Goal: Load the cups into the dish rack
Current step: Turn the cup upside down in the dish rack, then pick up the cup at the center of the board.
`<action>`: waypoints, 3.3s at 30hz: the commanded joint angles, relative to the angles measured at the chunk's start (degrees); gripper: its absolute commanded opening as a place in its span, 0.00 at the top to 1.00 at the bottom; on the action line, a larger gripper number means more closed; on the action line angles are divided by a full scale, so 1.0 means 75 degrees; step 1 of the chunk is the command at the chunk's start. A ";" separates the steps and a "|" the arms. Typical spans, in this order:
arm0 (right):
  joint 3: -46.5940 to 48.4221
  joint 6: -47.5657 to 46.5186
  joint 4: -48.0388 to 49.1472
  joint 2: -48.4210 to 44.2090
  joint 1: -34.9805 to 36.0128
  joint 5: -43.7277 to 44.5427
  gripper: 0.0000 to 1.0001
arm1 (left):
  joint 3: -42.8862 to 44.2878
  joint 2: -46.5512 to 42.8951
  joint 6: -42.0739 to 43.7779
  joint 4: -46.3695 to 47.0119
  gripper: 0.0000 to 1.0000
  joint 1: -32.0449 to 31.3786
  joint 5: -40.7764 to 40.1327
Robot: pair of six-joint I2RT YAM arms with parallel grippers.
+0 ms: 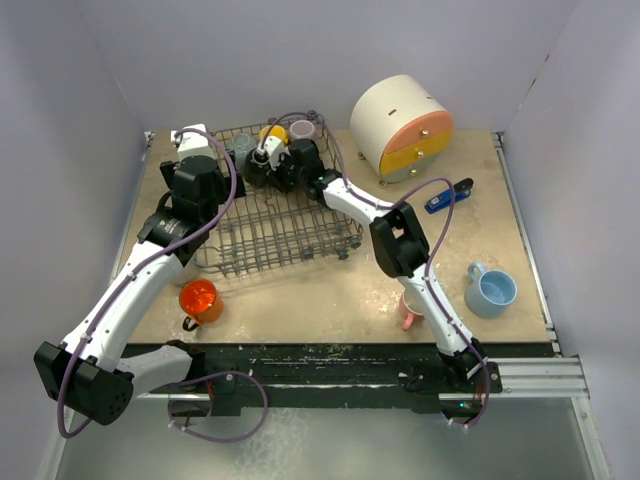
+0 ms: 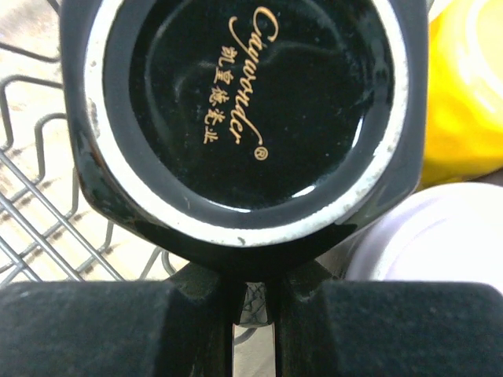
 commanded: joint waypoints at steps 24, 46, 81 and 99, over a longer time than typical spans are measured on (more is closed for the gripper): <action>-0.0573 0.0400 0.0992 -0.0728 -0.0016 -0.0259 0.60 | 0.0121 -0.0387 -0.0965 -0.0151 0.01 0.0071 0.0223; -0.1739 0.1043 0.0545 -0.3373 -0.0902 -0.3959 0.27 | 0.0293 0.0148 -0.0910 -0.0072 0.18 0.0318 0.1492; -0.4614 0.0923 -0.0482 -0.6117 -0.2734 -0.4570 0.19 | 0.4981 0.8238 -0.1273 0.0739 0.97 0.2376 0.6066; -0.4862 0.0951 -0.0501 -0.6245 -0.2734 -0.4690 0.20 | 0.4840 0.7943 -0.1153 0.0874 0.82 0.2203 0.5795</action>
